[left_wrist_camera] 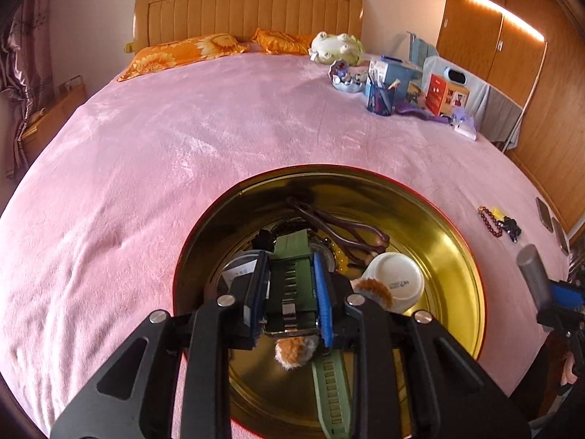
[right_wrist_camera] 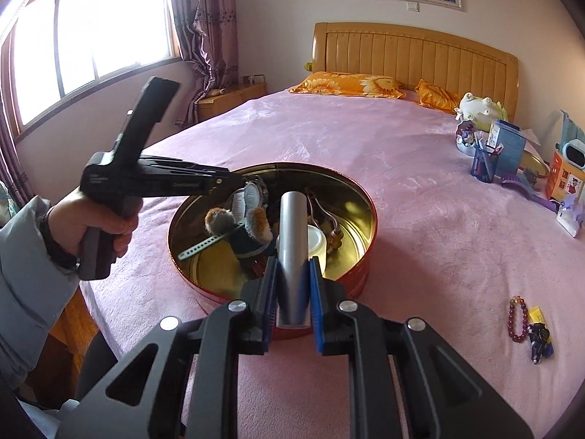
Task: Organize jewelry
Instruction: 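Lower the watch into the tin with the left tool while the right tool carries the silver cylinder over it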
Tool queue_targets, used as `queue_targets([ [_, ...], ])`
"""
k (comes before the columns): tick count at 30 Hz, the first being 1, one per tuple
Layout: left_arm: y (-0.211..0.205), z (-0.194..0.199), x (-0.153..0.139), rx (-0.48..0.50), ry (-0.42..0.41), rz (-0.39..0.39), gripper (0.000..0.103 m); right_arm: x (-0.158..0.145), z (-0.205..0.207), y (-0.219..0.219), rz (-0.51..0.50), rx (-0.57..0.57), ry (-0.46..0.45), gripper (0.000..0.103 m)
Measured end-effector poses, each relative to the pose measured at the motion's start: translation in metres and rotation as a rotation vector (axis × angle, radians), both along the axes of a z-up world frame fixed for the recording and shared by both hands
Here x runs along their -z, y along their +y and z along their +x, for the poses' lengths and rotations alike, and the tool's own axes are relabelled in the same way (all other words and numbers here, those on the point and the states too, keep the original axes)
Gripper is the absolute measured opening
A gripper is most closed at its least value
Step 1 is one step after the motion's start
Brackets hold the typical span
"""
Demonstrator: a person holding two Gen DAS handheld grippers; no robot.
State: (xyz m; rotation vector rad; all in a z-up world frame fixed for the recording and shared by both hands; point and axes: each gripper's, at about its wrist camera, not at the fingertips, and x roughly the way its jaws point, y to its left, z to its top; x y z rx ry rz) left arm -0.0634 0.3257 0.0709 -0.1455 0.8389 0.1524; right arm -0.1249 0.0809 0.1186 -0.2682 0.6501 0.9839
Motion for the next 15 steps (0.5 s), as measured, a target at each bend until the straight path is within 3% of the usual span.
queue_targets([
  [9,-0.018,0.072,0.029,0.106,0.277,0.12,0.027,0.002,0.01,-0.02,0.037,0.028,0.023,0.018],
  [11,-0.02,0.079,0.036,0.11,0.331,0.152,0.043,0.004,0.01,-0.023,0.037,0.028,0.027,0.018],
  [12,-0.021,0.081,0.038,0.11,0.346,0.164,0.058,0.005,0.011,-0.025,0.037,0.028,0.03,0.018],
  [13,-0.022,0.08,0.038,0.106,0.347,0.18,0.064,0.006,0.011,-0.027,0.038,0.028,0.032,0.018],
  [15,-0.022,0.076,0.036,0.101,0.336,0.199,0.064,0.008,0.013,-0.029,0.038,0.032,0.04,0.018],
])
